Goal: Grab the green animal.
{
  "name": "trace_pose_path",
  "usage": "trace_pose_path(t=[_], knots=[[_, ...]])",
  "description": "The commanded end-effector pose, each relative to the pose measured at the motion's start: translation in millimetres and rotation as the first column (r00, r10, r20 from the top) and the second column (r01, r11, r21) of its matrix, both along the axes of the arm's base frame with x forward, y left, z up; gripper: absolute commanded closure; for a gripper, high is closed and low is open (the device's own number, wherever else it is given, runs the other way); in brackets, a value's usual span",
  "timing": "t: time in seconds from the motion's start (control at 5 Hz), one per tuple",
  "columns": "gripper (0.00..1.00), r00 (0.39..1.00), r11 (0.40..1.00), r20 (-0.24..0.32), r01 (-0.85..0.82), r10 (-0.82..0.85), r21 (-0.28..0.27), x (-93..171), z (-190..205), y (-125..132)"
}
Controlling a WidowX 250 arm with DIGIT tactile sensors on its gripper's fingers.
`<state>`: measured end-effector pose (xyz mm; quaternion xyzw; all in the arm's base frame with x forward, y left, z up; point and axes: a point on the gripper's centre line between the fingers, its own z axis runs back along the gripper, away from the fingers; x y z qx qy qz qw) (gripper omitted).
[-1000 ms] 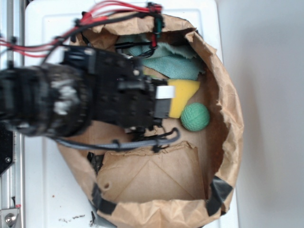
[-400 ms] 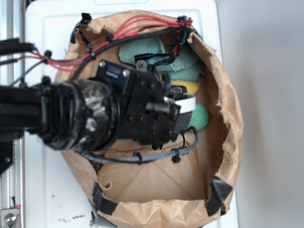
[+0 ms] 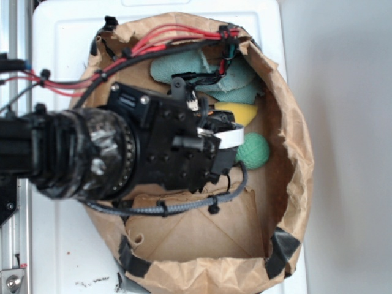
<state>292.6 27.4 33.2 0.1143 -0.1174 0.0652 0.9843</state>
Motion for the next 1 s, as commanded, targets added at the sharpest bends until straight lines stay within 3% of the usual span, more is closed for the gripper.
trace_pose_path(t=[0.0, 0.2, 0.4, 0.8], knots=[[1.00, 0.999, 0.994, -0.034, 0.008, -0.011, -0.110, -10, 62, 3], [1.00, 0.998, 0.991, -0.054, -0.029, 0.023, -0.127, -14, 84, -2], [1.00, 0.996, 0.983, -0.084, 0.010, -0.026, -0.183, -19, 105, -1], [1.00, 0.999, 0.978, -0.049, -0.004, -0.006, -0.208, -20, 121, -5]])
